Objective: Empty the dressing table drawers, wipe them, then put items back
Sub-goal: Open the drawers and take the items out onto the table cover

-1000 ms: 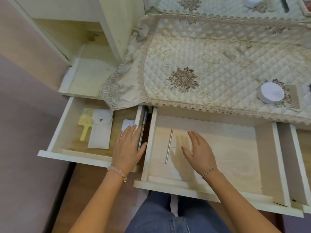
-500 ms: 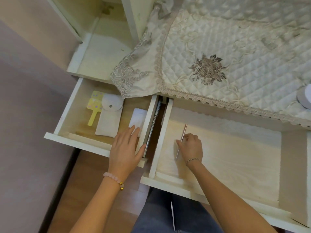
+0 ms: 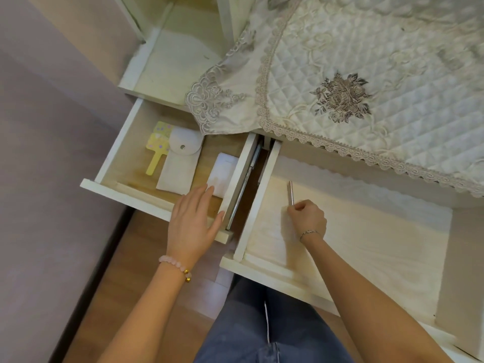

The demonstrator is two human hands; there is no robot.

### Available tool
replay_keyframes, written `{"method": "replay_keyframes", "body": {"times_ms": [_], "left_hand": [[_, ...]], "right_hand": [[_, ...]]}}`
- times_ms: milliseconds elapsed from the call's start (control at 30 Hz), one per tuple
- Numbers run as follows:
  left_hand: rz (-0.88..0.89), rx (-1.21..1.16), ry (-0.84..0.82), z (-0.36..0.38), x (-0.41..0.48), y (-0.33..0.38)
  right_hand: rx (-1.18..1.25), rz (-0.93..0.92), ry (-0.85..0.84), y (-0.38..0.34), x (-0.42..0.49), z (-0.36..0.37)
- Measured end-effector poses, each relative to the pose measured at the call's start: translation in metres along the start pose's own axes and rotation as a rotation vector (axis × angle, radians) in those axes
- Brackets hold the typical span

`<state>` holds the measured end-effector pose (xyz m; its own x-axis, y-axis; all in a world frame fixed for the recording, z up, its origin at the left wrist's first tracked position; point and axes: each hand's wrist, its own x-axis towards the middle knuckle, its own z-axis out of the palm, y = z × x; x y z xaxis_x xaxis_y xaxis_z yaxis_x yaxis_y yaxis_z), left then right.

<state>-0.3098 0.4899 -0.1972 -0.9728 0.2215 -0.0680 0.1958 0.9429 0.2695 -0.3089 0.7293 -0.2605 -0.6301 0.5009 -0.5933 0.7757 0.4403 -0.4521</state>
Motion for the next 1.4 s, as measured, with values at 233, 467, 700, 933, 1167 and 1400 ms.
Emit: {"method": "replay_keyframes", "body": {"times_ms": [233,467,700,933,1167,1400], "left_hand": [[-0.007,-0.024,0.0,-0.011,0.006,-0.007],[-0.046,-0.242,-0.071,-0.015,0.052,-0.029],[-0.253,-0.404,-0.348,0.01,0.093,-0.048],[-0.342,-0.529,-0.489,0.041,0.113,-0.049],[-0.492,-0.652,-0.476,0.047,0.125,-0.045],[-0.584,-0.742,-0.459,0.042,0.127,-0.048]], "right_hand": [[0.392,-0.024,-0.029,-0.006,-0.02,-0.027],[0.801,0.039,-0.111,-0.036,-0.049,-0.043],[0.907,0.067,-0.009,-0.067,-0.068,-0.031],[0.902,0.078,0.102,-0.079,-0.079,-0.021],[0.912,0.104,0.156,-0.081,-0.082,-0.015],[0.919,0.123,0.174,-0.084,-0.081,-0.012]]}}
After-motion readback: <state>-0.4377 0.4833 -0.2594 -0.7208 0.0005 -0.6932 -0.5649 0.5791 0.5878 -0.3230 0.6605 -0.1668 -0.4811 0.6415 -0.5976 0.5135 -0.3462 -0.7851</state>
